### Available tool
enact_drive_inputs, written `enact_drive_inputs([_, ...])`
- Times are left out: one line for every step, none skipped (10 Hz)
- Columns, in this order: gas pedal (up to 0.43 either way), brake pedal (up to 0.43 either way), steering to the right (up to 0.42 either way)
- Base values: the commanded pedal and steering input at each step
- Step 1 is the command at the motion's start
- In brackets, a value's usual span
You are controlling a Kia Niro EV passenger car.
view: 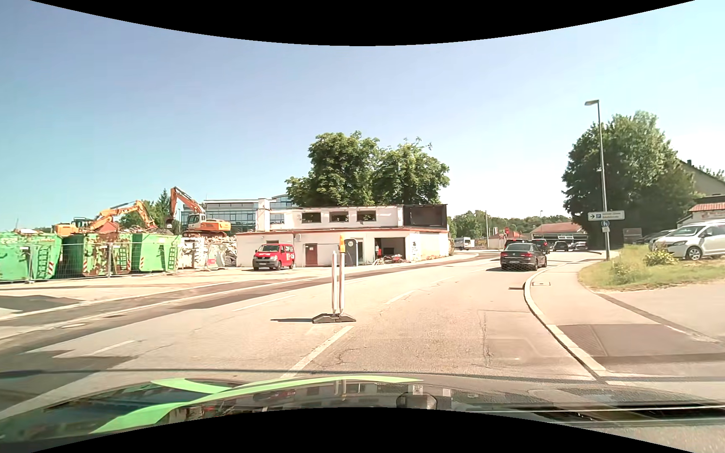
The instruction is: Follow the waypoints while adhering to traffic rules and regulations
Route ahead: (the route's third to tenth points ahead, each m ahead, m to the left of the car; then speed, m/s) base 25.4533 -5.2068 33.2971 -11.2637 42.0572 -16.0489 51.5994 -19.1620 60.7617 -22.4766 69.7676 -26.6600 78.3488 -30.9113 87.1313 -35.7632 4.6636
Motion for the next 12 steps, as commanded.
enact_drive_inputs([0.169, 0.000, 0.085])
enact_drive_inputs([0.177, 0.000, 0.085])
enact_drive_inputs([0.189, 0.000, 0.085])
enact_drive_inputs([0.189, 0.000, 0.086])
enact_drive_inputs([0.189, 0.000, 0.086])
enact_drive_inputs([0.177, 0.000, 0.089])
enact_drive_inputs([0.138, 0.000, 0.097])
enact_drive_inputs([0.138, 0.000, 0.104])
enact_drive_inputs([0.138, 0.000, 0.112])
enact_drive_inputs([0.138, 0.000, 0.121])
enact_drive_inputs([0.138, 0.000, 0.126])
enact_drive_inputs([0.138, 0.000, 0.128])
